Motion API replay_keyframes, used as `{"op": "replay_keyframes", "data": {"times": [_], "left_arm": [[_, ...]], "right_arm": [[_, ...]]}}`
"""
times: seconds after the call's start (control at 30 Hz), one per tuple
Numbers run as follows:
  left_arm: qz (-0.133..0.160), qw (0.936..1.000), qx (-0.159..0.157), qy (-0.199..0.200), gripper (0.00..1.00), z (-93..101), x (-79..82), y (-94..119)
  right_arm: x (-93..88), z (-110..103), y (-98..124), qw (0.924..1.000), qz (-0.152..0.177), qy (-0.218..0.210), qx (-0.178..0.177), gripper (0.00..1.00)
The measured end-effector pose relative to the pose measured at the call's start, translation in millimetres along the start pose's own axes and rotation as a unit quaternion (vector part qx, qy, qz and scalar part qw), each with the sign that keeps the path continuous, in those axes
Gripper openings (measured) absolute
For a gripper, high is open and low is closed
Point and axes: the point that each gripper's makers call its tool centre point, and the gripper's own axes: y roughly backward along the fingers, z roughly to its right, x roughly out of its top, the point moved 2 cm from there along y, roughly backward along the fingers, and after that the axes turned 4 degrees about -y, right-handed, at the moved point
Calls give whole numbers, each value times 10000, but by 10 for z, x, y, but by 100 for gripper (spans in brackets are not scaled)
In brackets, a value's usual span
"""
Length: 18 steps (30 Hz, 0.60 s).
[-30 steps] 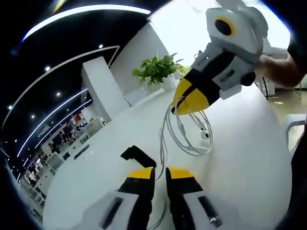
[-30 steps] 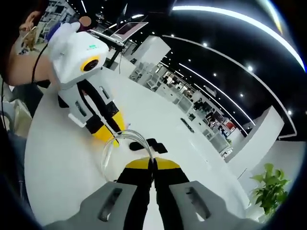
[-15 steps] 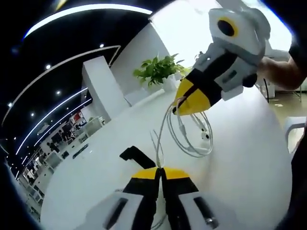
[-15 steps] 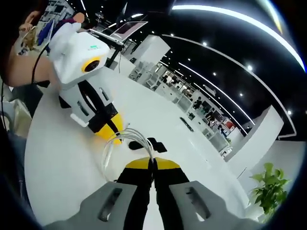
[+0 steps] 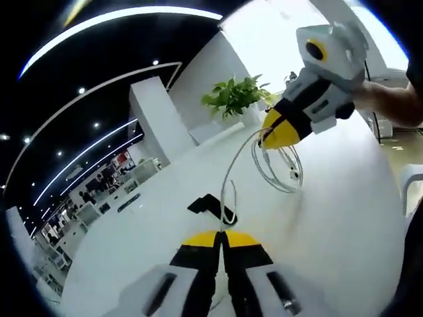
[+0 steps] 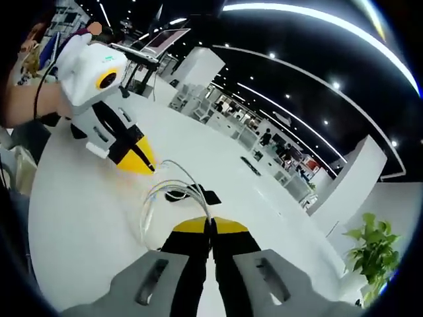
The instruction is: Peel open the Velcro strap on the desktop, arrange the wired earphones neatly onto it, and close the Velcro strap to secure them.
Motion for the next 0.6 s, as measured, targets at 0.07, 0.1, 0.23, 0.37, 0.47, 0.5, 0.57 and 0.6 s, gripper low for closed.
{"op": "replay_keyframes", "data": {"times": [0.07,0.1,0.23,0.37,0.47,0.5,0.57,0.6], "left_arm": [[40,9999,117,60,6,-67,-8,61],[81,9997,201,101,6,-108,-3,100],[451,9966,583,364,6,-317,87,329],[754,9911,956,537,6,-558,214,563],[1086,9845,1327,375,6,-741,436,799],[1251,9826,1339,310,6,-746,543,869],[1655,9801,1078,176,6,-663,768,980],[1958,9763,903,168,6,-588,925,1064]], "right_arm": [[-41,76,13,9999,-60,-12,-88,4],[-62,117,19,9999,-82,-46,-135,4],[-162,238,30,9993,-181,-191,-266,4],[-224,259,50,9990,-239,-232,-312,4],[-249,215,37,9990,-300,-201,-249,4],[-262,197,21,9990,-335,-191,-204,4],[-291,168,-34,9989,-404,-239,-27,4],[-295,130,-74,9979,-386,-480,193,4]]}}
